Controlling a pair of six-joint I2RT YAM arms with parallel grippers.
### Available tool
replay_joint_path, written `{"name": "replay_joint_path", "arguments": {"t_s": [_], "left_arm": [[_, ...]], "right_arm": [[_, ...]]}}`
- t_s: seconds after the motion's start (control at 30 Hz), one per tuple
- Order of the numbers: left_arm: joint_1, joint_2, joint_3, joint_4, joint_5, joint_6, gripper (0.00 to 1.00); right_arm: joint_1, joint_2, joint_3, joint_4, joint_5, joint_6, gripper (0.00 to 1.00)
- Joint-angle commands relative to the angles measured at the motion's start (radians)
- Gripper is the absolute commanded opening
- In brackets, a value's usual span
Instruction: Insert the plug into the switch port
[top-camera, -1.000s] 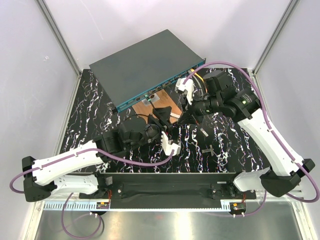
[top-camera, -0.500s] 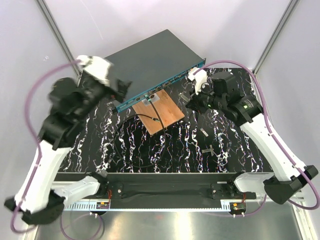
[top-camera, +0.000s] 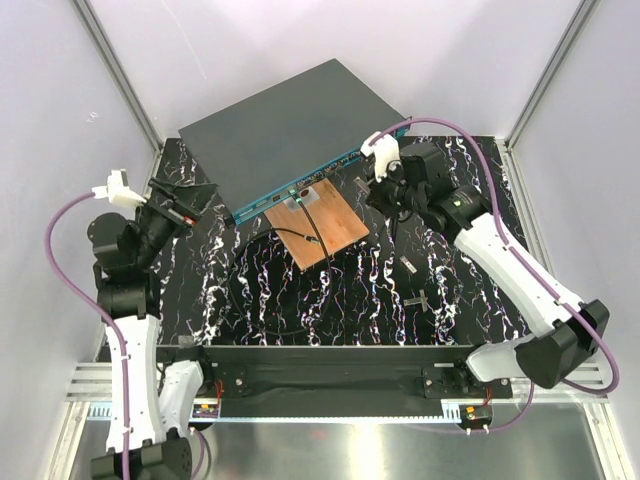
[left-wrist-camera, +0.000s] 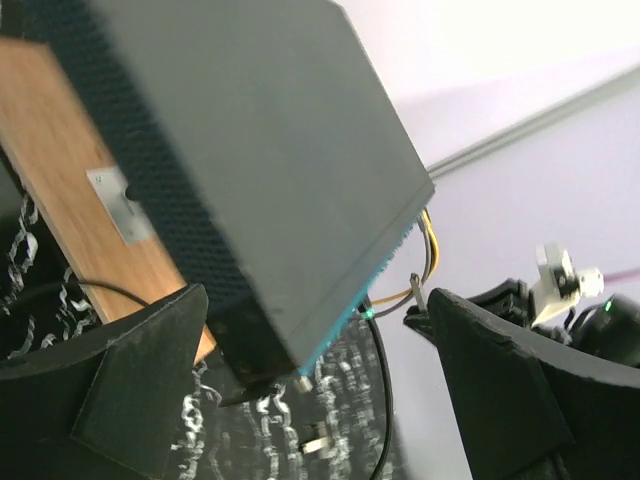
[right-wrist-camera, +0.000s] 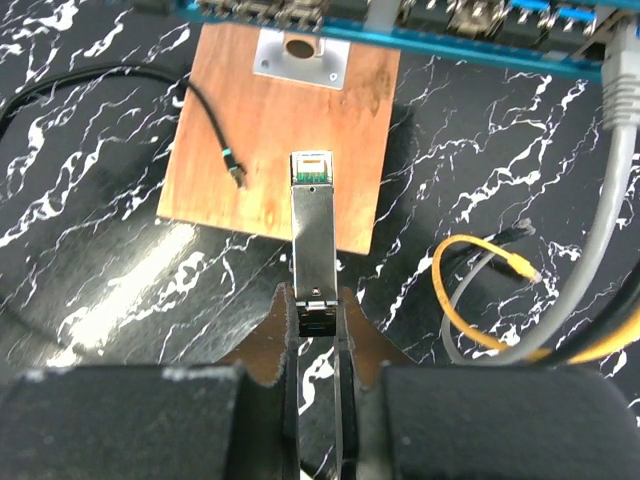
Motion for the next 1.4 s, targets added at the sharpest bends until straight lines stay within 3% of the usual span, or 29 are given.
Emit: {"name": "replay_joint_path", "arguments": {"t_s": [0.0,0.27,0.57,0.8,1.03,1.37], "left_arm": [[0.039,0.001,-0.063,0.182,0.080,-0.186,0.99],[0.042,0.068,-0.155,0.302,0.069,-0.221,0.99],[0.041,0.176,-0.250,0.590,0.081,-0.362,0.92],[0.042,0.210,-0.252,0.592,0.093,-0.362,0.81],[0.039,0.211,-0.261,0.576,0.089,-0.341,0.63],[0.032,0.220,-0.250,0.550,0.083,-0.313,0.50]], "right_arm": [[0.002,0.023,0.013,0.099,0.037,0.027,0.00],[0.015,0.060,0.019,0.128,0.078,0.067,0.00],[0.028,0.083,0.034,0.159,0.086,0.071,0.00],[0.047,0.112,0.066,0.150,0.112,0.097,0.00],[0.048,0.146,0.151,0.072,0.152,0.162,0.00],[0.070,0.198,0.224,-0.019,0.190,0.167,0.00]]}}
